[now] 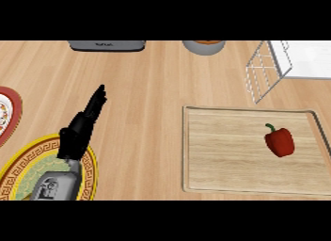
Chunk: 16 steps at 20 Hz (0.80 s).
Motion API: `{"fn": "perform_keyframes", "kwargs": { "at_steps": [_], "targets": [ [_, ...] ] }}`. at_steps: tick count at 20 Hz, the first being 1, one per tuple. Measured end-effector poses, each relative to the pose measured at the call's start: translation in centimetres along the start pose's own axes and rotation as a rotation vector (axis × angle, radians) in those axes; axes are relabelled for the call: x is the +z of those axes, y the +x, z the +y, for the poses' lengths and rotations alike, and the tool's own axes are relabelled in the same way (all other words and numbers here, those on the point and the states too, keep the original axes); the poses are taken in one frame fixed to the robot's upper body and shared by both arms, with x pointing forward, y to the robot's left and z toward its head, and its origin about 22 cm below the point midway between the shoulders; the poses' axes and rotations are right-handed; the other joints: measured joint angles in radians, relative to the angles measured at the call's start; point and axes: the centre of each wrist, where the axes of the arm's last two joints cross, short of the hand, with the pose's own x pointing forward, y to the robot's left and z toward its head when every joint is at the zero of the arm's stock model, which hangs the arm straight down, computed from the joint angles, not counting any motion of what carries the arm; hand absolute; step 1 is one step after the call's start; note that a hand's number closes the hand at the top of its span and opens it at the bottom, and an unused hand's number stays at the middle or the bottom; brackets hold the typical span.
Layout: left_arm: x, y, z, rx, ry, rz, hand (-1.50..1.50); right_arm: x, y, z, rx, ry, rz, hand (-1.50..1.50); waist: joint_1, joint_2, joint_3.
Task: Pick the squash from the tray and place it in the tiered shelf
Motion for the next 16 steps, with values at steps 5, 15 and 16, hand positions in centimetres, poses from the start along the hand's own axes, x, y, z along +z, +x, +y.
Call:
{"fn": "perform_keyframes", "kwargs": {
  "at_steps": [5, 15, 16],
  "targets": [
    [-0.4, 0.1, 0.5, -0.007, -0.001, -0.001, 0.00, 0.1, -1.9, 1.0, 0.046, 0.001, 0.018, 1.50, -0.003, -0.001, -0.002],
    [-0.7, 0.5, 0.3, 0.005, 0.001, 0.002, 0.00, -0.4, -5.1, -0.2, 0.201, -0.097, 0.181, -1.50, -0.008, -0.003, -0.001],
    [-0.5, 0.2, 0.1, 0.004, 0.003, 0.002, 0.00, -0.4, -5.0, -0.2, 0.185, -0.103, 0.185, -1.50, -0.009, -0.003, -0.001]
  ]
}}
